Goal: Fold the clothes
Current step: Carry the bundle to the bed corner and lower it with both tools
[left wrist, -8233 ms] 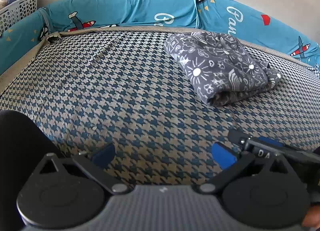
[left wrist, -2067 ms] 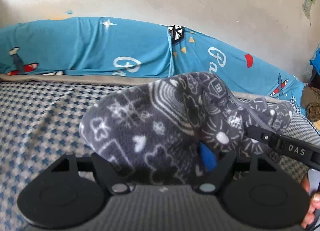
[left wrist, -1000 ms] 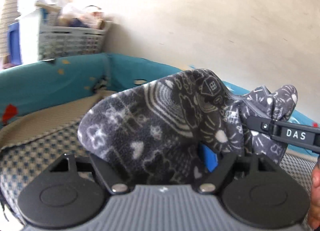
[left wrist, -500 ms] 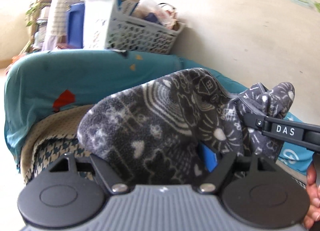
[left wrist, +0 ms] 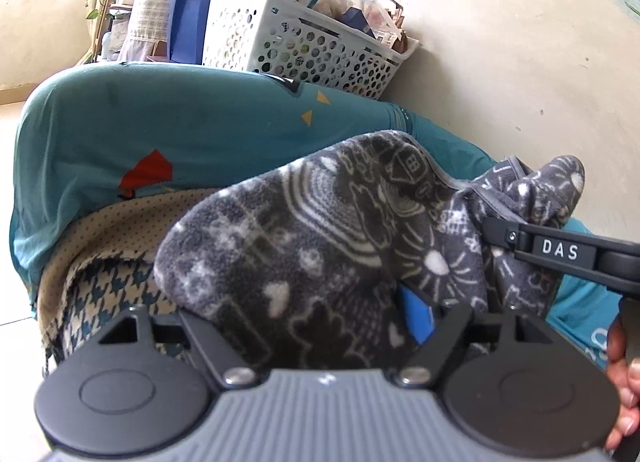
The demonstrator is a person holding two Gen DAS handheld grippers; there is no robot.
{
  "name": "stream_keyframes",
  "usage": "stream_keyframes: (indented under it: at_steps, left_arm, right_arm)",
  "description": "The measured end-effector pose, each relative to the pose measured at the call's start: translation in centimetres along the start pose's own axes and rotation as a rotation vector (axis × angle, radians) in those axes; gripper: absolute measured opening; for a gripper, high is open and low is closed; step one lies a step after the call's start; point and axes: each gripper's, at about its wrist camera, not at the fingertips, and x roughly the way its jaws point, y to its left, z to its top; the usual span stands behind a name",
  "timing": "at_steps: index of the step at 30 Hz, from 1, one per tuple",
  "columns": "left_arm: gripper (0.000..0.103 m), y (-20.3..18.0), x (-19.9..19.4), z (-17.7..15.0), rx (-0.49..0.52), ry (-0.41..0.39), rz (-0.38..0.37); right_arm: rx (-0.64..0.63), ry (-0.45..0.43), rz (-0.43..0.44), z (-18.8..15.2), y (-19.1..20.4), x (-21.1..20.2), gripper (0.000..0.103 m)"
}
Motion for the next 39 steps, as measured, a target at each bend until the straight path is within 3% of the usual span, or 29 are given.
stream_keyframes:
  at_steps: [1, 3, 5, 7, 10, 13, 21, 22, 25, 29, 35, 39]
  left_arm:
    - [0.085, 0.0, 0.4, 0.1, -0.009, 0.008, -0.005]
    - [0.088, 0.3, 1.3, -0.1, -0.040, 0.044, 0.000]
    - [0.088, 0.7, 2.0, -0.3, -0.071, 0.071, 0.014]
    - [0.095, 1.2, 1.8, -0.1, -0.093, 0.057, 0.041]
    - [0.102, 1.4, 0.5, 0.3, -0.079, -0.031, 0.061]
    - [0.103, 1.3, -0.1, 0.5, -0.050, -0.069, 0.071]
    - [0.103, 2.0, -0.2, 1.3, -0.076, -0.045, 0.075]
    - [0.103, 2.0, -0.3, 1.5, -0.075, -0.041, 0.070]
    - [0.103, 2.0, 0.3, 2.1, -0.052, -0.003, 0.052]
    - [0.103, 2.3, 2.1, 3.3, -0.008, 0.076, 0.046]
    - [0.103, 2.4, 5.3, 5.3, 0.152, 0.150, 0.054]
    - [0.103, 2.2, 7.6, 4.6, 0.298, 0.240, 0.080]
  right_arm:
    - [0.009, -0.004, -0.005, 0.0, -0.2, 0.3, 0.041]
    - [0.030, 0.005, -0.026, 0.0, -0.9, 1.3, 0.046]
    - [0.039, 0.054, -0.074, -0.4, -1.4, 2.8, 0.060]
    - [0.049, 0.079, -0.127, -0.9, -1.8, 3.8, 0.062]
    - [0.103, 0.034, -0.155, -1.5, -2.5, 3.1, 0.070]
    - [0.159, 0.031, -0.140, -1.9, -3.0, 2.1, 0.070]
    - [0.170, 0.061, -0.100, -3.5, -1.5, -1.1, 0.070]
    - [0.178, 0.063, -0.093, -3.9, -1.2, -1.6, 0.068]
    - [0.190, 0.072, -0.050, -4.9, -0.5, -3.2, 0.049]
    - [0.247, 0.066, -0.008, -6.2, 0.2, -4.8, 0.042]
    - [0.346, 0.064, 0.038, -8.0, 1.0, -5.9, 0.042]
    - [0.382, 0.097, 0.053, -9.3, 1.8, -4.9, 0.043]
